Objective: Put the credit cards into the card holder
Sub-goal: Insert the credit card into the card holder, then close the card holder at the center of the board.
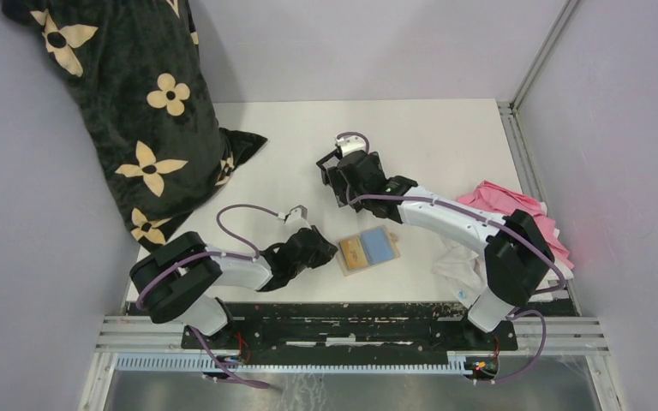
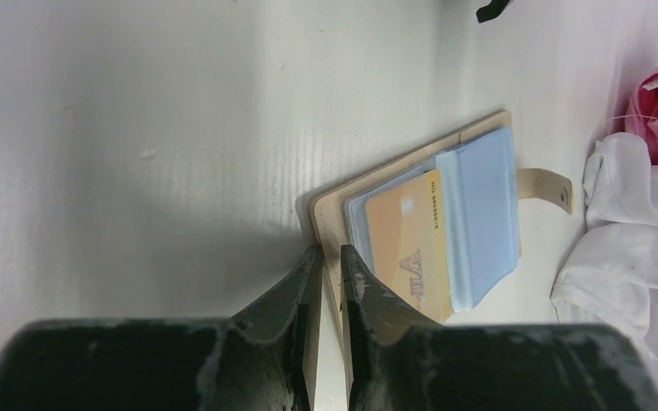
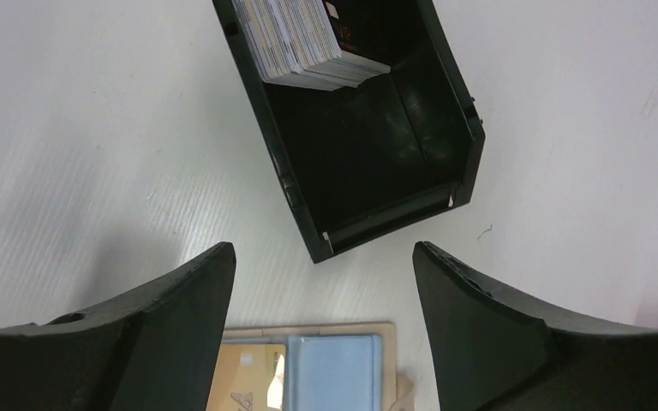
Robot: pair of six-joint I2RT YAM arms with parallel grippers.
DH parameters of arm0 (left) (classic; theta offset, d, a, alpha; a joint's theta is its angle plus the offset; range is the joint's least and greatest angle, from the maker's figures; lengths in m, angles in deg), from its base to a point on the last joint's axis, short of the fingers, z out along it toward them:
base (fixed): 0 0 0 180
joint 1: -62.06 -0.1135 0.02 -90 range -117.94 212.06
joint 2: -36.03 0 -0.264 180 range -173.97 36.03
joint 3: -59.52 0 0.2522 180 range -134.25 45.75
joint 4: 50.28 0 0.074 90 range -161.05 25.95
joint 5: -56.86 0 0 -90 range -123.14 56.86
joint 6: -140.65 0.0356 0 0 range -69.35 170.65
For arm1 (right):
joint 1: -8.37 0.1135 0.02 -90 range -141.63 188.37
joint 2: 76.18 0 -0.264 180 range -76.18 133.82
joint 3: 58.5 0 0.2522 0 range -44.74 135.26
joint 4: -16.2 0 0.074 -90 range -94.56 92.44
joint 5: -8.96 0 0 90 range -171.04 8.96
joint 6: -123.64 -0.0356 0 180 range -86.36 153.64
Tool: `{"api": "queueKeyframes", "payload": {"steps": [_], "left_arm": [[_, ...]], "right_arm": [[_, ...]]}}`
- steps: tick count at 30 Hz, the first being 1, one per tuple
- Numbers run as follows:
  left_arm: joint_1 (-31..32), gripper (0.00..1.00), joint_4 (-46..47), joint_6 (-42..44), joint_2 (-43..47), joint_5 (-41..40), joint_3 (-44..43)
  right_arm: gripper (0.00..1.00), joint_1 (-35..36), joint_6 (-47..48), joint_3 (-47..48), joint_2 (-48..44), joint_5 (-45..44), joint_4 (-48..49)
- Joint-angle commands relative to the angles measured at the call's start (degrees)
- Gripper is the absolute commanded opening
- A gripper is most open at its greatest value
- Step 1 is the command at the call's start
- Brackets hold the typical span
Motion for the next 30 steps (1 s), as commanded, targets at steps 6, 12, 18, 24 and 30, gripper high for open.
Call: {"api": "queueKeyframes", "payload": {"steps": [6,12,18,24,30], "left_arm": [[-0.51,0.22,-2.58,3.81,-5.11,0.16,-4.44],[-1.67,0.22,-2.08,4.42,-5.8,0.34,-5.36],[-2.92,0.23,-1.17,5.52,-6.53,1.67,-6.6],[-3.38,0.24,-2.53,6.01,-1.63,0.37,-4.78],[-3.38,0.24,-2.89,4.83,2.88,1.35,-0.68]], "right_arm": [[0.82,-4.9,3.91,9.0,6.71,9.0,2.64],[0.82,-7.46,4.1,12.68,10.9,12.48,2.38],[0.82,-9.5,3.96,14.1,12.7,15.13,3.42],[0.82,-9.89,3.18,9.63,6.44,13.59,2.0],[0.82,-9.87,-1.63,-2.45,-5.67,10.11,-1.41]]}}
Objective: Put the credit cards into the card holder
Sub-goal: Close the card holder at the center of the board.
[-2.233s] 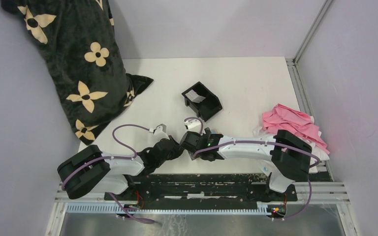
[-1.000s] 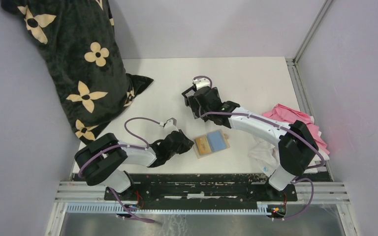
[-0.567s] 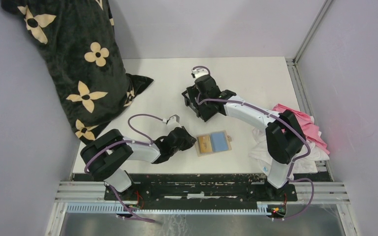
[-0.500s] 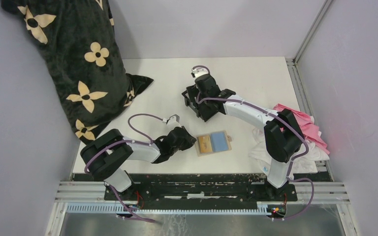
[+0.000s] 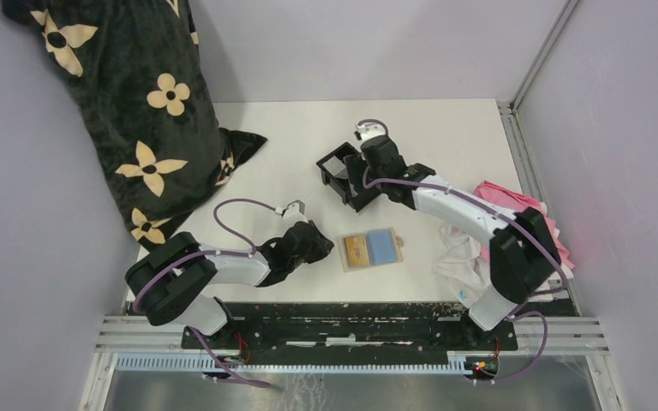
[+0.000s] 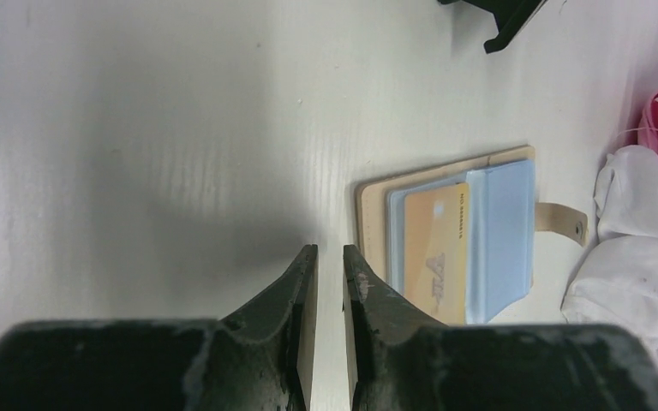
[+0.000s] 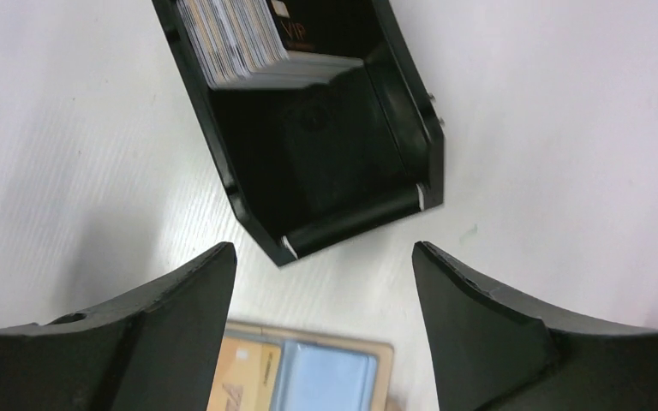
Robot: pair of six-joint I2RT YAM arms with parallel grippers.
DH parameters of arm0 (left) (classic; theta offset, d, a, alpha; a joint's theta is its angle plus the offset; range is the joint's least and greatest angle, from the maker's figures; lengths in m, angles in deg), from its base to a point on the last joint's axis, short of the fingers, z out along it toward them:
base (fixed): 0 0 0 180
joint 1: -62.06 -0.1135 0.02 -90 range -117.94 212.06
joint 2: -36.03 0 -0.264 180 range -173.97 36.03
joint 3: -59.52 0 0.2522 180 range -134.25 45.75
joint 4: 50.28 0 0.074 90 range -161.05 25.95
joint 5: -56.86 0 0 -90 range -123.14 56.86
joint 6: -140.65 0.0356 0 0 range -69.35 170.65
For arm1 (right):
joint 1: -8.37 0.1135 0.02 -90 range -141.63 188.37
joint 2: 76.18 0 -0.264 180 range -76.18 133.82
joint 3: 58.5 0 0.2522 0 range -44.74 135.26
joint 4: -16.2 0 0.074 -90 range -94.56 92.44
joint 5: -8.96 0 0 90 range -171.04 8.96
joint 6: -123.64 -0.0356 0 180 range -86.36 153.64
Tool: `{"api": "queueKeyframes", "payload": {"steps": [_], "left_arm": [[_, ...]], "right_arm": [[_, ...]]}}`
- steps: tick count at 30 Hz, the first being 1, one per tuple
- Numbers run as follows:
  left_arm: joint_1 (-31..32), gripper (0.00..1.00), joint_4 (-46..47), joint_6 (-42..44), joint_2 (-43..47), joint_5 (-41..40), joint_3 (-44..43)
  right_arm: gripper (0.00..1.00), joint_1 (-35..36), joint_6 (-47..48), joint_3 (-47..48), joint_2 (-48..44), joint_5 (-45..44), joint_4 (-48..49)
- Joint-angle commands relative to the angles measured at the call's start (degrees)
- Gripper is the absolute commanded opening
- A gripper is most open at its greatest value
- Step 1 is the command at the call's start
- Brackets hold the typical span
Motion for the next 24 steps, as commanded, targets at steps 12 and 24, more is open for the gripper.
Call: {"api": "queueKeyframes", "payload": {"steps": [12,24], "left_arm": [[-0.15,0.26,9.47,0.2,2.5,7.21,7.92],[-0.09,0.26,13.82,-1.46,-0.69,9.26,9.18]], "right_arm": [[0.87,0.07,-13.01,-31.35,-27.96,-2.28,0.13],[0.88,0.09,-17.92,-41.12,-29.0,2.49,6.21]]}}
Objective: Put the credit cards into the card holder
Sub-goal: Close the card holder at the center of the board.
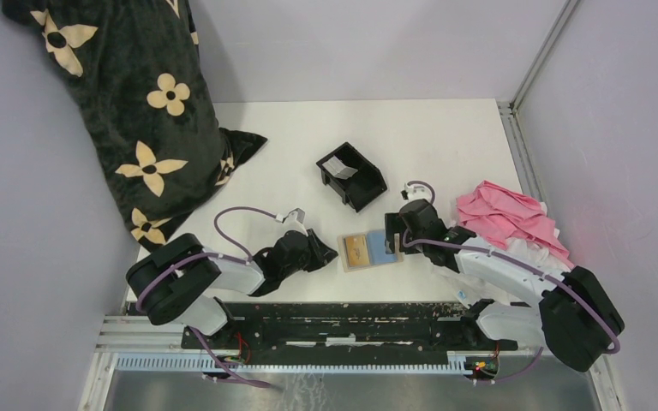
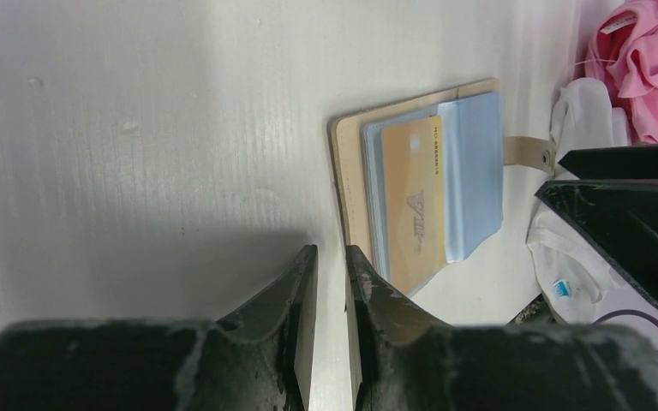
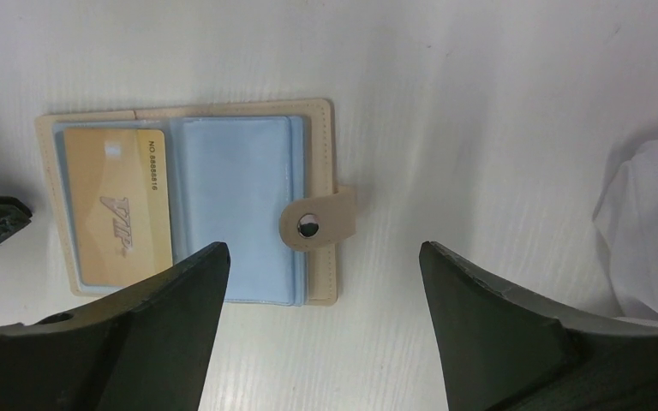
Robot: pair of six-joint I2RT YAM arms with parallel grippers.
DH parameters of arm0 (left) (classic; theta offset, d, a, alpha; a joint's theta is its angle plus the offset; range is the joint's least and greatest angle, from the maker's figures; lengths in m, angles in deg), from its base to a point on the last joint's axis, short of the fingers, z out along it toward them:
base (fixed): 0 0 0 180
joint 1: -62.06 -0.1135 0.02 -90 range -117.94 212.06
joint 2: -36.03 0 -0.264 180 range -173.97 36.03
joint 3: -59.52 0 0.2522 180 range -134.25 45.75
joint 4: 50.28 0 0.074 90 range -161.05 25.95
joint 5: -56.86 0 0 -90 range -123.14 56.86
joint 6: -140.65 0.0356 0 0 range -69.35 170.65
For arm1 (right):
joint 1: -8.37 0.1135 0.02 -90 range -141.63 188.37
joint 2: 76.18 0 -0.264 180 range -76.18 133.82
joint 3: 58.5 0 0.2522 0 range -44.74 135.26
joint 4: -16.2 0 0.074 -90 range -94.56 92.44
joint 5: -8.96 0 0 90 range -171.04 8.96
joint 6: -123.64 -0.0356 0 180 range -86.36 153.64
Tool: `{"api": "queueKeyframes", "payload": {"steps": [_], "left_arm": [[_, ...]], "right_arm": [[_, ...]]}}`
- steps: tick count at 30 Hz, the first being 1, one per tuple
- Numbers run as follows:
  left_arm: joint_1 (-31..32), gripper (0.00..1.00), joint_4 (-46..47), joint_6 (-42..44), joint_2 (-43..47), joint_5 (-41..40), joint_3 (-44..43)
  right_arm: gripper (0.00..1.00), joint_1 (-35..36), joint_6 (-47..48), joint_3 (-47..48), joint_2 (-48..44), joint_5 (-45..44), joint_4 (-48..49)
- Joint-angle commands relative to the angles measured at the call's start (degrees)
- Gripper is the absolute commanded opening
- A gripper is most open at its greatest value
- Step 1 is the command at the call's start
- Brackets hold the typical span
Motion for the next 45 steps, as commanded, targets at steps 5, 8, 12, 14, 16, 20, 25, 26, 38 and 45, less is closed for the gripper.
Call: {"api": "queueKeyframes", "payload": {"steps": [5,8,12,14,16,20,25,26,38,45], "left_arm": [[-0.06,0.27,1.82,-1.39,-1.78,0.81,1.33],[-0.06,0.27,2.22,-1.51,-2.16,0.81,1.35],[-0.1,0.27,3.35,-1.83,-3.45,1.38,1.17],[-0.04,0.26,3.89,-1.95,-3.94,1.63,1.16],[-0.09,0.27,4.32,-1.96,-4.26,1.76,1.14],[-0.05,0.27,5.11,-1.96,-5.01,2.07,1.24],[-0.1,0.26,5.74,-2.07,-5.6,2.19,1.39],[-0.05,0.26,5.86,-2.03,-5.68,2.21,1.43],[-0.05,0.27,6.24,-2.22,-5.94,2.56,1.18],[-0.09,0.27,5.98,-2.31,-5.04,2.78,1.38]], "right_arm": [[0.88,0.01,-4.72,-4.55,1.11,3.02,7.7],[0.88,0.02,-5.44,-5.61,1.63,3.48,9.11],[0.88,0.0,-6.53,-6.47,3.09,4.51,11.63],[0.88,0.02,-6.88,-6.82,4.1,4.53,12.71],[0.88,0.03,-6.94,-7.21,5.08,4.24,13.86],[0.88,-0.01,-6.35,-7.28,7.47,3.18,15.17],[0.82,0.02,-6.31,-7.24,10.2,4.02,16.74],[0.79,0.01,-6.42,-7.38,10.36,4.35,16.98],[0.45,0.03,-8.72,-8.52,4.32,7.63,15.97],[0.34,0.03,-10.03,-8.8,4.0,8.67,16.43]]}}
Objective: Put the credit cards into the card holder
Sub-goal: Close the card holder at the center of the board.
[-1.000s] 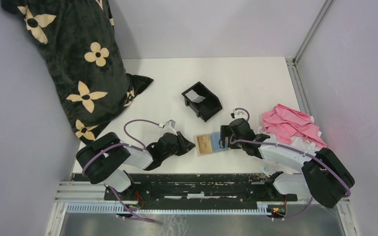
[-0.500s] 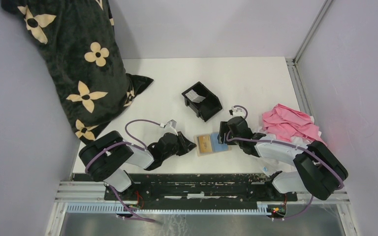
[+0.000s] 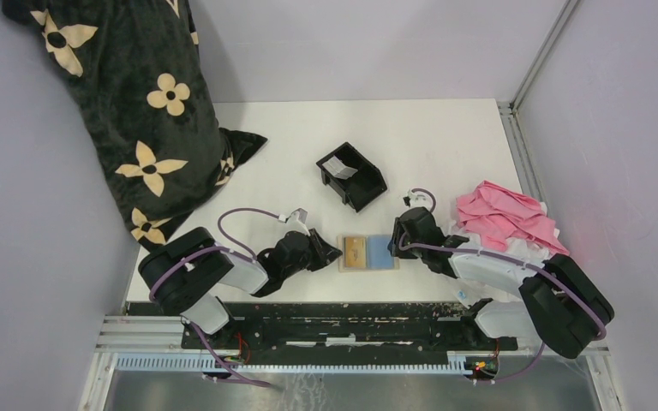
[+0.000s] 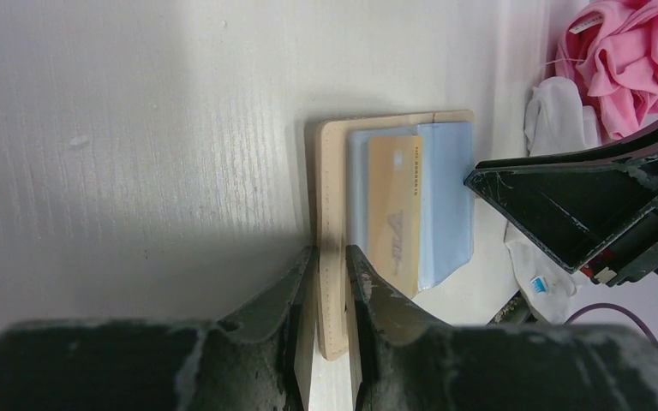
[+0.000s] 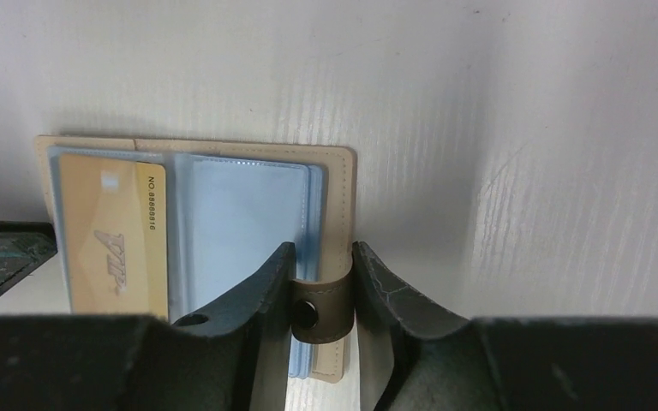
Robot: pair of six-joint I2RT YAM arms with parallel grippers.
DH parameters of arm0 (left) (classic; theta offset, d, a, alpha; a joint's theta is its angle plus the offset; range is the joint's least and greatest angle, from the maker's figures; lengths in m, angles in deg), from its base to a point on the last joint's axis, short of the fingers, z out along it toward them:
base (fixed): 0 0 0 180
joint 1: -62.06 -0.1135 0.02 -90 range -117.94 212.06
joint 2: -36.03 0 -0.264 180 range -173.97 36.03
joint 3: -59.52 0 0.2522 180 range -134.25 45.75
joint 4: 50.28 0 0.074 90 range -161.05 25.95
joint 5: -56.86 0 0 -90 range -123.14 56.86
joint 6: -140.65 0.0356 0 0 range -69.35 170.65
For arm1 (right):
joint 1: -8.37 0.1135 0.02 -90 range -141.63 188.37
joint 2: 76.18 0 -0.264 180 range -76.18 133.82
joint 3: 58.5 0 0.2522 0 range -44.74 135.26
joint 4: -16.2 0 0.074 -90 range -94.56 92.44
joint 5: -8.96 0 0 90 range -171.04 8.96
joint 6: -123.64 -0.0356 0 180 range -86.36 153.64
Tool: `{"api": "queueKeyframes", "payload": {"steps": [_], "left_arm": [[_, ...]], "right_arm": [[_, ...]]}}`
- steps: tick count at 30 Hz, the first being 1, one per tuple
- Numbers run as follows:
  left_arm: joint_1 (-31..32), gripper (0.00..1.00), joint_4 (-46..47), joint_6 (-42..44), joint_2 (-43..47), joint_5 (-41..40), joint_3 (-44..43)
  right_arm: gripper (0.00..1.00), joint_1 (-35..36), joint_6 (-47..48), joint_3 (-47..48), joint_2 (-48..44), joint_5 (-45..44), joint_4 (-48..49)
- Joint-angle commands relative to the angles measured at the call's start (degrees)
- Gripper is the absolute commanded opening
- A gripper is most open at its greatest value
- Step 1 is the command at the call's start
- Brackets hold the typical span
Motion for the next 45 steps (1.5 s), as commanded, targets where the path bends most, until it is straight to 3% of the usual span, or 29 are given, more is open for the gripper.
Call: {"api": "queueKeyframes", "payload": {"steps": [1,12,32,45], "left_arm": [[-0.08,0.27,-2.66,-0.99,0.23,0.55,0.91],[-0.06,0.27,-3.01,-0.6,4.93,1.16,1.88],[0.32,0.26,0.72,-2.25,11.05,2.02,3.24],[1.4,0.27,-2.21,-2.18,16.52,0.44,2.85]], "right_arm": [[0.32,0.15,-2.72,-0.8,-0.96,3.86,1.36],[0.27,0.21,-6.07,-1.36,-3.4,6.5,5.19],[0.2,0.44,-7.29,-1.18,2.21,8.58,9.22],[0.2,3.63,-7.82,0.0,4.06,6.8,9.74]]}}
